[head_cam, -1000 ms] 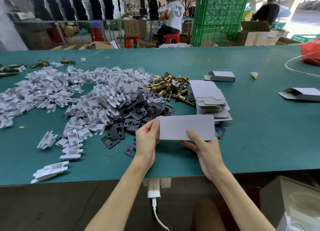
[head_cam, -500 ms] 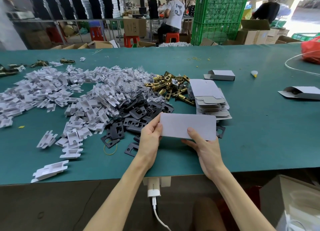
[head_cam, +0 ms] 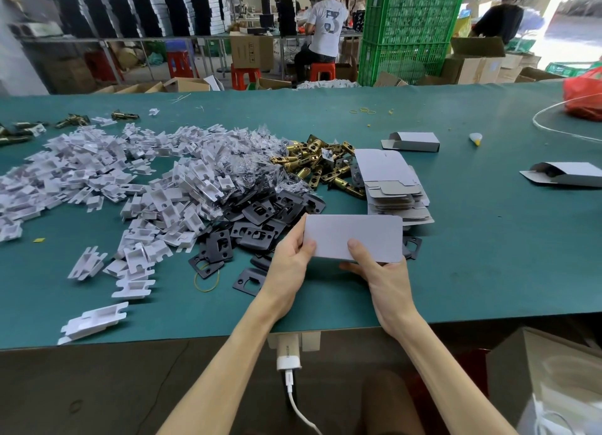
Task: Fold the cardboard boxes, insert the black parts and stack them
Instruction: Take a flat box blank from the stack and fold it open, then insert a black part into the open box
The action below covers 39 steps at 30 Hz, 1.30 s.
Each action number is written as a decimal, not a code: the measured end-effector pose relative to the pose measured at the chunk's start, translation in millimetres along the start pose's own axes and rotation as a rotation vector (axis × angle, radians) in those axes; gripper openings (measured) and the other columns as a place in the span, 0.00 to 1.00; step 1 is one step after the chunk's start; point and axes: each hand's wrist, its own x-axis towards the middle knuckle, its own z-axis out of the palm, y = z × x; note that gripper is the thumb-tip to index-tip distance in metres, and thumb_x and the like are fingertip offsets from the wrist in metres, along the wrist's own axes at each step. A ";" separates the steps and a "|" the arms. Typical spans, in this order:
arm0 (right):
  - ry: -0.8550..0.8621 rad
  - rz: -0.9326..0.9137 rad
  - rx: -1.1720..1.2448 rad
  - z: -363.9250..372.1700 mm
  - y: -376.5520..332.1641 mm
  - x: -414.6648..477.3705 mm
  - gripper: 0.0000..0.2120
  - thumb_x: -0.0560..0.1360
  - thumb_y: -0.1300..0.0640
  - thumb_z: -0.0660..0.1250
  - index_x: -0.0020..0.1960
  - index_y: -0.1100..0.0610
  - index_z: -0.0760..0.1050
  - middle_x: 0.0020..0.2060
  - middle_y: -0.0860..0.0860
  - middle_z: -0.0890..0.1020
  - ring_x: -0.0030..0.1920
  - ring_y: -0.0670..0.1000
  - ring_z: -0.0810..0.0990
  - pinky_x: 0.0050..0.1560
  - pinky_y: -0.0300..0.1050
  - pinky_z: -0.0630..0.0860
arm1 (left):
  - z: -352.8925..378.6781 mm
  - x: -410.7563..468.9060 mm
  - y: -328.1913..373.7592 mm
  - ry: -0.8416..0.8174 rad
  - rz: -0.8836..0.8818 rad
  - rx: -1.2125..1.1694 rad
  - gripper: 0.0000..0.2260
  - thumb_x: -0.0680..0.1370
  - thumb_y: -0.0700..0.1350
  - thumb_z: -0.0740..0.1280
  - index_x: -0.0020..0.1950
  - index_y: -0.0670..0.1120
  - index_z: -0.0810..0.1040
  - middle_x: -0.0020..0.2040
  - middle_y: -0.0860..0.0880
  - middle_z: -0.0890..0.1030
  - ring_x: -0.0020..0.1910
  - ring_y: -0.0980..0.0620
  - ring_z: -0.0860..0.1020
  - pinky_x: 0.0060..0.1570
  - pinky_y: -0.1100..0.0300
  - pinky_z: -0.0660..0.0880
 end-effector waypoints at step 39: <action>-0.051 -0.076 -0.143 -1.7 5.1 6.9 0.14 0.77 0.55 0.72 0.60 0.58 0.80 0.48 0.54 0.84 0.45 0.53 0.86 0.48 0.44 0.82 | -10.9 6.0 -2.5 -0.301 0.083 0.239 0.21 0.75 0.45 0.78 0.67 0.49 0.79 0.60 0.49 0.85 0.62 0.47 0.82 0.65 0.46 0.78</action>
